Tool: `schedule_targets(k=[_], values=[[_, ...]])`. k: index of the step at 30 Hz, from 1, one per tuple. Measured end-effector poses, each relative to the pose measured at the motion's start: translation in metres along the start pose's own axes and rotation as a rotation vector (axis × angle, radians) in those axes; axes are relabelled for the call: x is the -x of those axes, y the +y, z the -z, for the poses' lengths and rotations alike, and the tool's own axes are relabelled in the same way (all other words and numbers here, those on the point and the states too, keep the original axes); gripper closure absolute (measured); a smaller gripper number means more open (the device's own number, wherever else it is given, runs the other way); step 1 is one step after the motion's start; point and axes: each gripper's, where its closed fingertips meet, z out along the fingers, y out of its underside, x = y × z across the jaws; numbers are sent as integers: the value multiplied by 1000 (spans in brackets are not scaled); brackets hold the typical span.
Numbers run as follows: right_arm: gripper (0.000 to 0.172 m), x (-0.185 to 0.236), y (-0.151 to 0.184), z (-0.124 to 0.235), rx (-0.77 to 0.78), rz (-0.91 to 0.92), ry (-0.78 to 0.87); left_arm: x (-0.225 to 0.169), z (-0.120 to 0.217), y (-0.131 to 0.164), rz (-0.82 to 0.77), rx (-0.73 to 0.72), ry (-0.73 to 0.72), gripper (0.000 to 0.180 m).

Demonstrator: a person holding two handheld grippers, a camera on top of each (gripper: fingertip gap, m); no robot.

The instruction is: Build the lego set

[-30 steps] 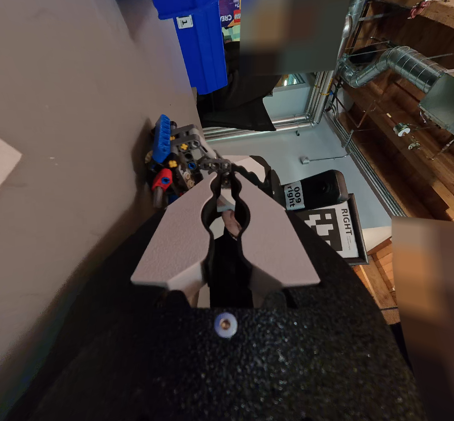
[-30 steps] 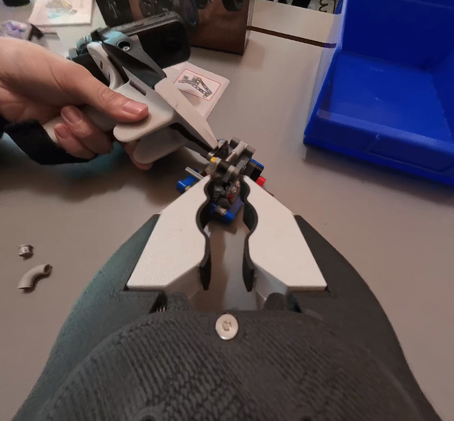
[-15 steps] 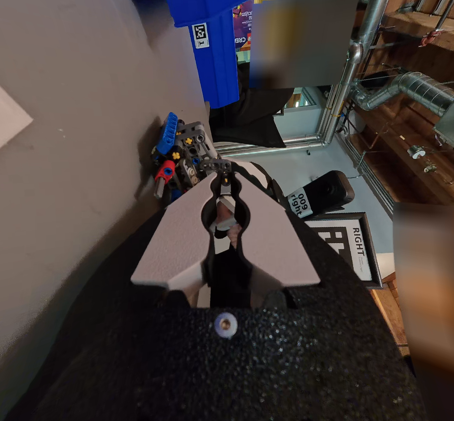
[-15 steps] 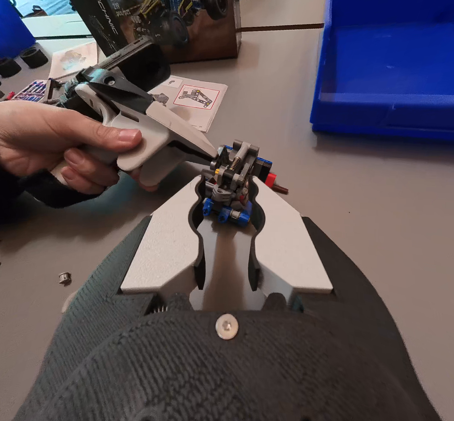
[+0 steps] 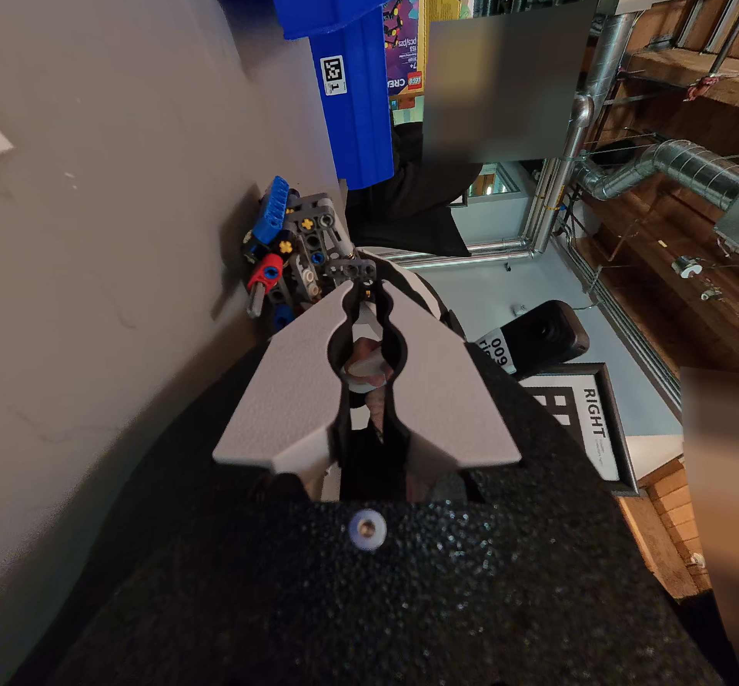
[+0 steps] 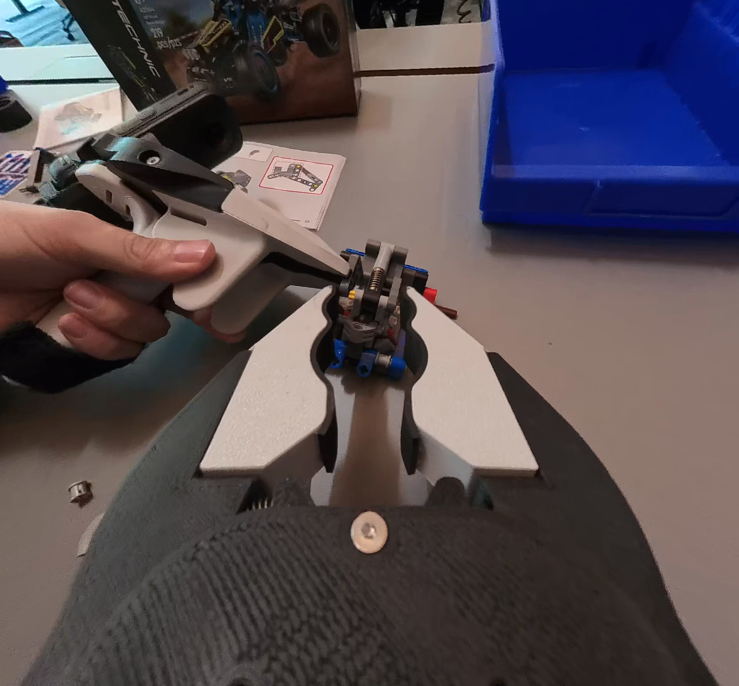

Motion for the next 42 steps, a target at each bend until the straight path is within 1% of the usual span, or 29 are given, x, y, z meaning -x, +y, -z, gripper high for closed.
schedule_targets(k=[6, 11, 20, 26, 34, 37, 42], values=[[146, -1, 4, -2, 30, 41, 46, 4, -1, 2, 23, -12, -3, 176], [146, 0, 4, -2, 31, 42, 51, 4, -1, 2, 46, -12, 9, 177], [141, 2, 4, -1, 24, 15, 31, 2, 0, 2, 63, -28, 15, 177], [145, 0, 2, -2, 13, 10, 39, 2, -1, 1, 108, -36, 25, 177], [146, -1, 0, -2, 6, 57, 58, -2, 0, -1, 124, -62, 18, 177], [144, 0, 1, -2, 10, 76, 51, -2, -1, 0, 137, -62, 21, 177], [146, -1, -1, -1, 0, 90, 60, 0, -1, -1, 167, -76, 10, 177]])
